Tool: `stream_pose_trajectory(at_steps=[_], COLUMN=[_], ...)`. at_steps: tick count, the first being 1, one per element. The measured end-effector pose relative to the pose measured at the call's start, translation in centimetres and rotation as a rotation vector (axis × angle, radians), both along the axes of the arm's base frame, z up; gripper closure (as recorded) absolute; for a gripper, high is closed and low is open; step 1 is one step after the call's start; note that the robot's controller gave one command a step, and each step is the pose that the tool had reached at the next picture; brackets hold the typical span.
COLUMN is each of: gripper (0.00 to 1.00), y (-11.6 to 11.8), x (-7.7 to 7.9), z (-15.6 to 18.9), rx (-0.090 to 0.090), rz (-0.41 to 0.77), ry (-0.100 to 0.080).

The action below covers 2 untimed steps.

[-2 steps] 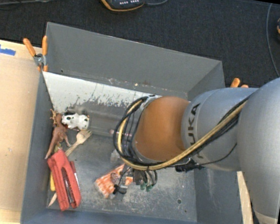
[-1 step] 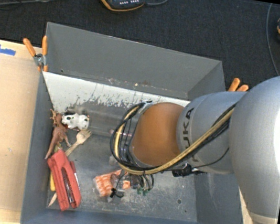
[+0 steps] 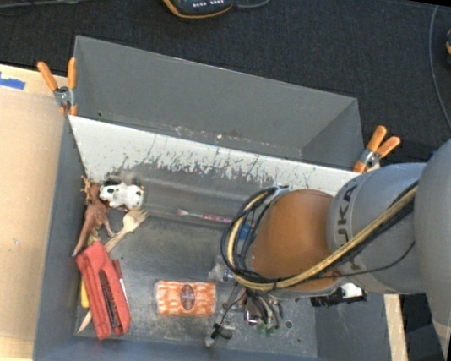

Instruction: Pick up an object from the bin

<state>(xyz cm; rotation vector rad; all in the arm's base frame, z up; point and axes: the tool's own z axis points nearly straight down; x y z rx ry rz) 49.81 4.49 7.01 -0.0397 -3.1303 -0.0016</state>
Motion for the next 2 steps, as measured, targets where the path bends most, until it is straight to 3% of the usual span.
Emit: stream_pose_trajectory(at_steps=[1,2], gripper=[1.00,0.00], y=[-3.79,-3.76], x=[-0.36,-0.37], z=[-0.10,-0.12], rx=[0.001,0.002], rz=[-0.007,-0.009], ry=[-0.010,-0.011])
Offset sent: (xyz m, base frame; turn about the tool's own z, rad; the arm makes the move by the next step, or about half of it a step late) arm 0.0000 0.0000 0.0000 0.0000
